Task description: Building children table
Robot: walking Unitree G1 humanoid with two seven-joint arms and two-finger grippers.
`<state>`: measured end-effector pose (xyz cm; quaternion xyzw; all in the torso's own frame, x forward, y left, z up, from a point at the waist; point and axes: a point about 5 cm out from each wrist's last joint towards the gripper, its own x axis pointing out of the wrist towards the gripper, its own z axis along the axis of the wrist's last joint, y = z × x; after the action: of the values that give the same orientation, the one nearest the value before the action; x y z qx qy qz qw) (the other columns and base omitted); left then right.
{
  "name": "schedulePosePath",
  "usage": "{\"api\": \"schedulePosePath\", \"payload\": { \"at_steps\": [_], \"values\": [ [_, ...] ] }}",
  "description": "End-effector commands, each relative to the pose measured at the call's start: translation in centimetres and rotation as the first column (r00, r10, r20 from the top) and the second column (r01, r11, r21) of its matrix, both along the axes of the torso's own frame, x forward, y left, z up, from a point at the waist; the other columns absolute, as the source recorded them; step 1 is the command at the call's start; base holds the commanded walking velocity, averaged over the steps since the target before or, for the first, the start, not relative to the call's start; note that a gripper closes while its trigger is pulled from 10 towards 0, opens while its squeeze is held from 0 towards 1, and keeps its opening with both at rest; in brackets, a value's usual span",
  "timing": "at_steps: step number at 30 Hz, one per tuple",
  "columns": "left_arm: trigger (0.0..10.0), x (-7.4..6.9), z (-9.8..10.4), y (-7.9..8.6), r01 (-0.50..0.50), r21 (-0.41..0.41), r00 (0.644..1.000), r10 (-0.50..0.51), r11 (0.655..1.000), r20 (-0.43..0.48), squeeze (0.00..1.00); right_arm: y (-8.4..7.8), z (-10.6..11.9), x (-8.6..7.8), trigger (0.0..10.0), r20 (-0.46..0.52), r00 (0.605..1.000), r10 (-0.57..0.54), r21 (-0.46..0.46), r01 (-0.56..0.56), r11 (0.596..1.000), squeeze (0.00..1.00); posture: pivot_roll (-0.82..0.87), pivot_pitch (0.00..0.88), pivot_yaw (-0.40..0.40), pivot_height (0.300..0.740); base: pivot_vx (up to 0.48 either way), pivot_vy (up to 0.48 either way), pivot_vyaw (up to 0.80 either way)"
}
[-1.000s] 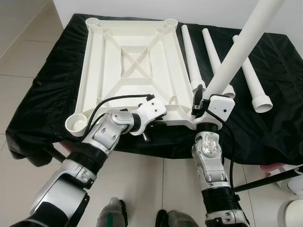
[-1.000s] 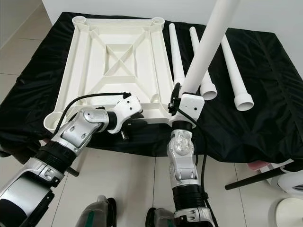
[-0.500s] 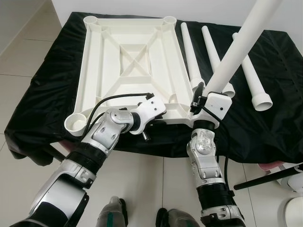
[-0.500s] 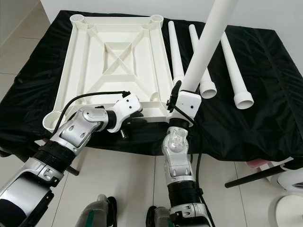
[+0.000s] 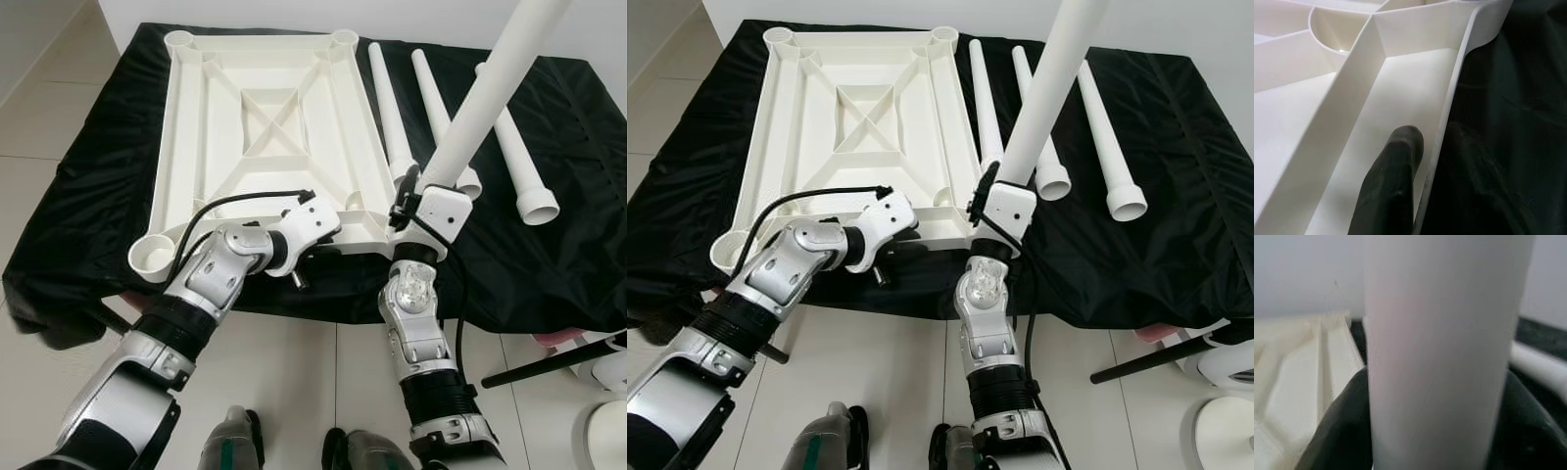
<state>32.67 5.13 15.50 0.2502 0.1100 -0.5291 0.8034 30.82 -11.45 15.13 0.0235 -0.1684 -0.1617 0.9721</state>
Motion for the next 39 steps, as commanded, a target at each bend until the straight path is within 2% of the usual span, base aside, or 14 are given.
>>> {"api": "schedulePosePath", "payload": {
  "at_steps": [1,12,20,21,28,29,31,32,39],
  "values": [
    [10.0,-0.02,-0.17,0.41,-0.009,0.006,1.000,0.010,1.000,-0.010,0.00,-0.60,-2.34,-0.25,10.0,-0.105,0.994,-0.006,0.042,0.010,0.999,1.00,0.13,0.145,0.004,0.740,0.000,0.000,0.00],
    [10.0,0.00,-0.08,0.20,-0.010,-0.001,1.000,0.010,1.000,-0.008,0.00,-0.33,-1.91,-0.25,10.0,-0.065,0.997,0.031,0.024,-0.029,0.999,1.00,0.13,0.141,-0.001,0.740,0.000,0.000,0.00],
    [10.0,-0.04,-0.12,0.09,-0.011,-0.007,1.000,0.011,1.000,-0.012,0.00,-0.52,-1.96,0.06,10.0,-0.070,0.996,0.053,0.024,-0.052,0.998,1.00,0.12,0.140,-0.006,0.740,0.000,0.000,0.00],
    [10.0,-0.04,-0.11,0.04,-0.010,-0.008,1.000,0.010,1.000,-0.012,0.00,-0.58,-1.94,0.10,10.0,-0.072,0.996,0.053,0.022,-0.051,0.998,0.00,0.12,0.139,-0.007,0.740,0.000,0.000,0.00],
    [10.0,0.01,-0.08,-0.08,-0.010,-0.010,1.000,0.010,1.000,-0.011,0.00,-0.69,-1.78,0.19,10.0,-0.063,0.996,0.061,0.017,-0.060,0.998,0.00,0.11,0.136,-0.009,0.740,0.000,0.000,0.00],
    [10.0,0.01,-0.08,-0.10,-0.009,-0.011,1.000,0.009,1.000,-0.011,0.00,-0.62,-1.68,0.19,4.6,-0.056,0.996,0.070,0.015,-0.069,0.998,0.00,0.11,0.134,-0.010,0.740,0.000,0.000,0.00],
    [10.0,0.03,-0.08,-0.11,-0.009,-0.011,1.000,0.009,1.000,-0.011,0.00,-0.57,-1.62,0.20,4.7,-0.052,0.996,0.075,0.014,-0.074,0.997,0.00,0.11,0.132,-0.010,0.740,0.000,0.000,0.00],
    [10.0,0.01,-0.11,-0.12,-0.009,-0.010,1.000,0.008,1.000,-0.011,0.00,-0.50,-1.60,0.20,10.0,-0.050,0.995,0.084,0.011,-0.084,0.996,0.00,0.12,0.130,-0.011,0.740,0.000,0.000,0.00],
    [10.0,-0.06,-0.20,-0.19,-0.006,-0.010,1.000,0.005,1.000,-0.013,0.00,-0.48,-1.72,0.34,10.0,-0.061,0.991,0.119,0.001,-0.119,0.993,0.00,0.11,0.121,-0.013,0.740,0.000,0.000,0.00]
  ]
}}
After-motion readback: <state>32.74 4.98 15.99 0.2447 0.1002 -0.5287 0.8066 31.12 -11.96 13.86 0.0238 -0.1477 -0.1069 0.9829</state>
